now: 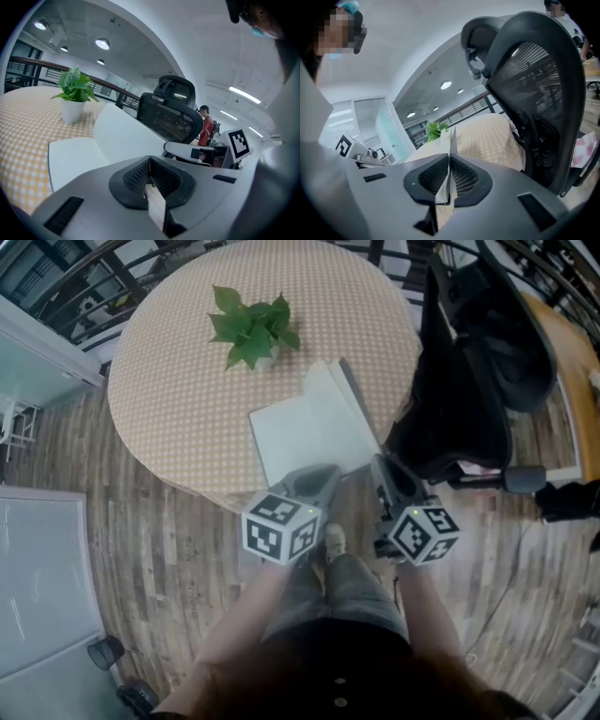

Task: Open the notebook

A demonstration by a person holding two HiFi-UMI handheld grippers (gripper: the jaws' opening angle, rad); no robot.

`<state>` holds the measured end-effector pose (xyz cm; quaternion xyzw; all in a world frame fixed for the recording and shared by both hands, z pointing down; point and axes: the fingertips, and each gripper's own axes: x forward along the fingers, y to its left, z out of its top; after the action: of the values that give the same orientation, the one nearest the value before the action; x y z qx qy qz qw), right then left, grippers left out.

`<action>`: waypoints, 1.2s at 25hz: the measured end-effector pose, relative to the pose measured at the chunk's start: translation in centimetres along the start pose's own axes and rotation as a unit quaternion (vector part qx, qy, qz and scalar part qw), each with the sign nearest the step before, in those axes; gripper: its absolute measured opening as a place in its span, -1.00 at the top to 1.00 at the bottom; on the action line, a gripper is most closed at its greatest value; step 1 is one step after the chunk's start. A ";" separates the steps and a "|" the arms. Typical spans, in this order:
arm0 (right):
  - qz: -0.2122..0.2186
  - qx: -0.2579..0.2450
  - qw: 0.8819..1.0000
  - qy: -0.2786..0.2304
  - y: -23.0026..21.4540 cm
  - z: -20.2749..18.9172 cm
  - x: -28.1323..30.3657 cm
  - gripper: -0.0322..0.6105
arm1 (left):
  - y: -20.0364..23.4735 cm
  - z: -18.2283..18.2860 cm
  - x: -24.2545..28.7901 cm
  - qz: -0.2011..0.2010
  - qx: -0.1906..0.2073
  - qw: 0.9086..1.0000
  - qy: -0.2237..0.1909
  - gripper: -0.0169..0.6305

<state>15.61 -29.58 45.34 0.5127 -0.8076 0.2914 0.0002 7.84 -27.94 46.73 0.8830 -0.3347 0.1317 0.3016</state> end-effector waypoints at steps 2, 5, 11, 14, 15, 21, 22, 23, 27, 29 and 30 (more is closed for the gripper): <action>-0.004 0.011 1.000 0.001 -1.0 -0.1 0.0 0.80 | -0.1 0.1 0.8 0.000 -0.001 1.000 0.003 0.92; -0.017 0.023 1.000 0.008 -2.7 -0.4 0.0 0.80 | -0.3 0.1 2.0 -0.002 -0.001 1.000 0.011 0.92; -0.041 0.026 0.999 0.023 -5.6 -1.2 0.3 0.80 | -0.6 0.4 4.3 -0.002 -0.002 1.000 0.024 0.92; -0.053 0.035 0.997 0.031 -7.0 -1.8 0.3 0.80 | -0.8 0.1 5.4 0.000 -0.009 0.999 0.031 0.92; -0.057 0.037 0.997 0.034 -7.5 -2.1 0.4 0.80 | -0.8 -0.1 5.8 0.001 -0.011 0.999 0.033 0.92; -0.068 0.047 0.995 0.053 -9.4 -3.6 1.0 0.79 | 0.0 -1.3 7.3 0.011 -0.022 0.999 0.049 0.92; -0.069 0.048 0.995 0.056 -9.7 -3.8 1.1 0.79 | 0.1 -1.5 7.5 0.012 -0.023 0.998 0.051 0.92; -0.070 0.049 0.995 0.059 -10.0 -4.0 1.1 0.79 | 0.2 -1.6 7.6 0.013 -0.025 0.998 0.053 0.92; -0.079 0.059 0.993 0.071 -10.9 -4.8 1.5 0.79 | 0.4 -2.0 8.0 0.019 -0.029 0.998 0.058 0.92; -0.084 0.066 0.991 0.077 -11.4 -5.2 1.7 0.77 | 0.5 -2.4 8.2 0.021 -0.030 0.997 0.061 0.92; -0.086 0.069 0.991 0.080 -11.6 -5.4 1.8 0.77 | 0.6 -2.6 8.2 0.023 -0.031 0.997 0.063 0.92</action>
<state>22.78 -32.02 55.81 0.5539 -0.7360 0.3854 0.0540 13.48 -30.91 52.56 0.8553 -0.3390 0.1835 0.3462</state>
